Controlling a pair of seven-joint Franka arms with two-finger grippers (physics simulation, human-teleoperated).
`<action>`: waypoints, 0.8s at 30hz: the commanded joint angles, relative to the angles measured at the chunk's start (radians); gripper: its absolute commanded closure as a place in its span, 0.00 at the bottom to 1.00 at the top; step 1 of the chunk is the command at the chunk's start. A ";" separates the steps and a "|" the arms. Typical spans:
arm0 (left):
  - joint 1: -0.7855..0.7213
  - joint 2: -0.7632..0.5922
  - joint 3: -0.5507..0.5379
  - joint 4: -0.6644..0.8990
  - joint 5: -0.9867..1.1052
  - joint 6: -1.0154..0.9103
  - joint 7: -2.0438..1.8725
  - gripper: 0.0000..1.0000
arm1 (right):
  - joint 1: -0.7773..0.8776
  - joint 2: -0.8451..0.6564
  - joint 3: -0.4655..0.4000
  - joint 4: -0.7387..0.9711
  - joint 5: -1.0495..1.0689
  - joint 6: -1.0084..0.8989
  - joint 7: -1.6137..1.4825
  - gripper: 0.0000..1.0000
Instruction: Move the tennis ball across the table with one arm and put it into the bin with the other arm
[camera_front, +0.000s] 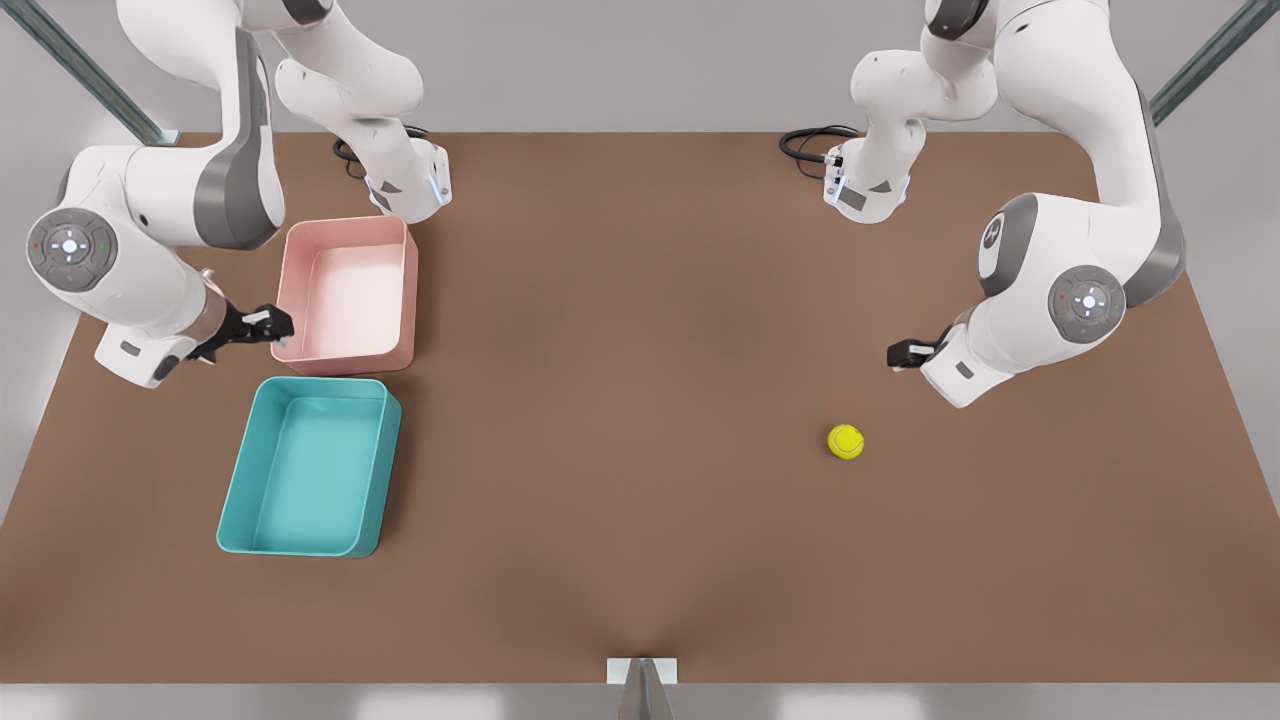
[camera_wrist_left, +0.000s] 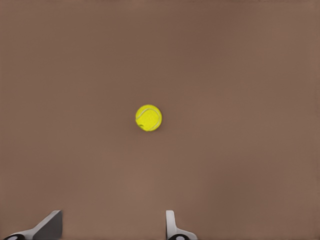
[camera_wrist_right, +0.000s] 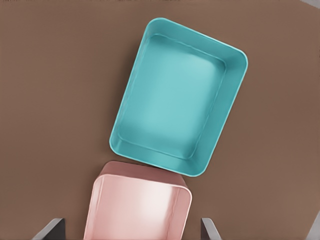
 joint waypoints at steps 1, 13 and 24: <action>0.000 -0.001 0.001 0.000 -0.001 -0.001 0.025 0.00 | 0.002 -0.006 -0.001 -0.001 -0.004 0.032 0.050 0.00; 0.052 0.266 0.007 -0.222 0.068 0.674 1.697 0.79 | -0.001 0.065 -0.081 0.110 0.054 -0.081 0.040 0.00; 0.051 0.329 0.009 -0.322 0.156 0.772 1.780 0.79 | 0.002 0.076 -0.092 0.124 0.043 -0.120 0.027 0.00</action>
